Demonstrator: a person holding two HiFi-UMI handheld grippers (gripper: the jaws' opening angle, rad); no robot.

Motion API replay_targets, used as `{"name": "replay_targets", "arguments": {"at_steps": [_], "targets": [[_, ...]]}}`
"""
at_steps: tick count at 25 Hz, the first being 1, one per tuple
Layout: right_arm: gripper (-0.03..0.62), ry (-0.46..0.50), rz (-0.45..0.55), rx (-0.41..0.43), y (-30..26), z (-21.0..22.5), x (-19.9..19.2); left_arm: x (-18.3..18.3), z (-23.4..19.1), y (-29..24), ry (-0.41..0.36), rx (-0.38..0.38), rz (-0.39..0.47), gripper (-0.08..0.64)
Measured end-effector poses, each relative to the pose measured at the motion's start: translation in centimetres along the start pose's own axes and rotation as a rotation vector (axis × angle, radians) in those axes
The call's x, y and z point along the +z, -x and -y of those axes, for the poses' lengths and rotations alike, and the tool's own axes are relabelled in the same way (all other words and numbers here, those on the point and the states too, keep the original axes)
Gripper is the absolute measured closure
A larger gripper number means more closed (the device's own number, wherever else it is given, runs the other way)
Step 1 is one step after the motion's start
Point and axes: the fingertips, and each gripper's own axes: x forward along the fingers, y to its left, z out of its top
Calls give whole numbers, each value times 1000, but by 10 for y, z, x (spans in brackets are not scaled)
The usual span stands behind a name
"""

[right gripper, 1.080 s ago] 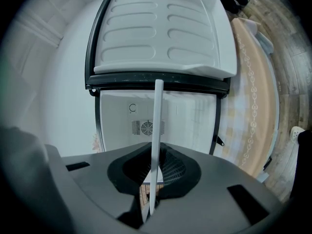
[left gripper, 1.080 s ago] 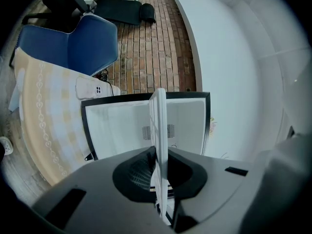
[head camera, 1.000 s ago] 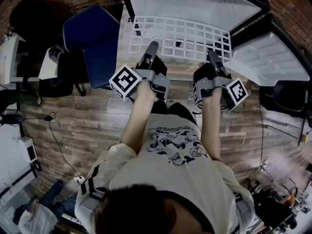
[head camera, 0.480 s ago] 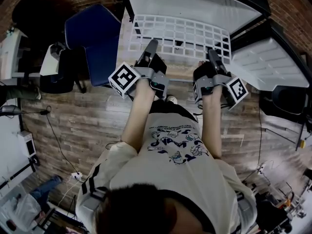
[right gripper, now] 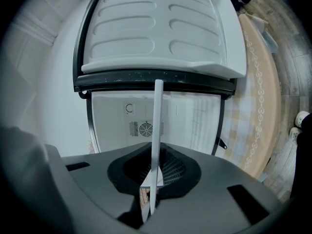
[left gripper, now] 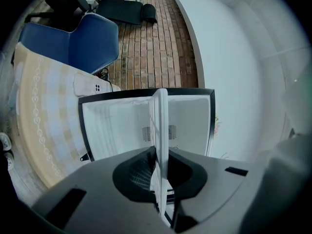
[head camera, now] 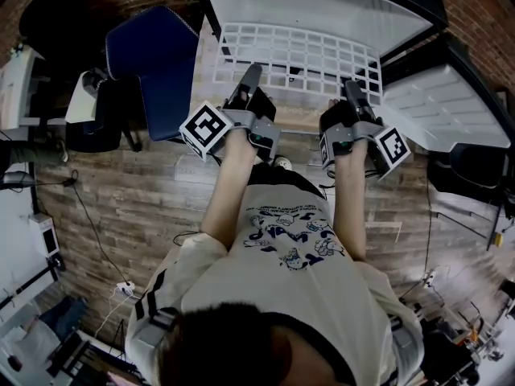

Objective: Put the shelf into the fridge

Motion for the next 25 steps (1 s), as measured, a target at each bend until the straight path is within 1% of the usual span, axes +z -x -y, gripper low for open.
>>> {"name": "replay_targets", "arguments": {"at_steps": [8,21,25], "targets": [[547,-12,-11,-3,-1,1,-1,1,2,-2,19,-14,11,518],[548,-9,-20,-10,-3,3,-2,3,-3,-2,6,-7,26,518],[548,-8,-22,-8,-2,1,-2,3,2,-3,17,-23,29,518]]}}
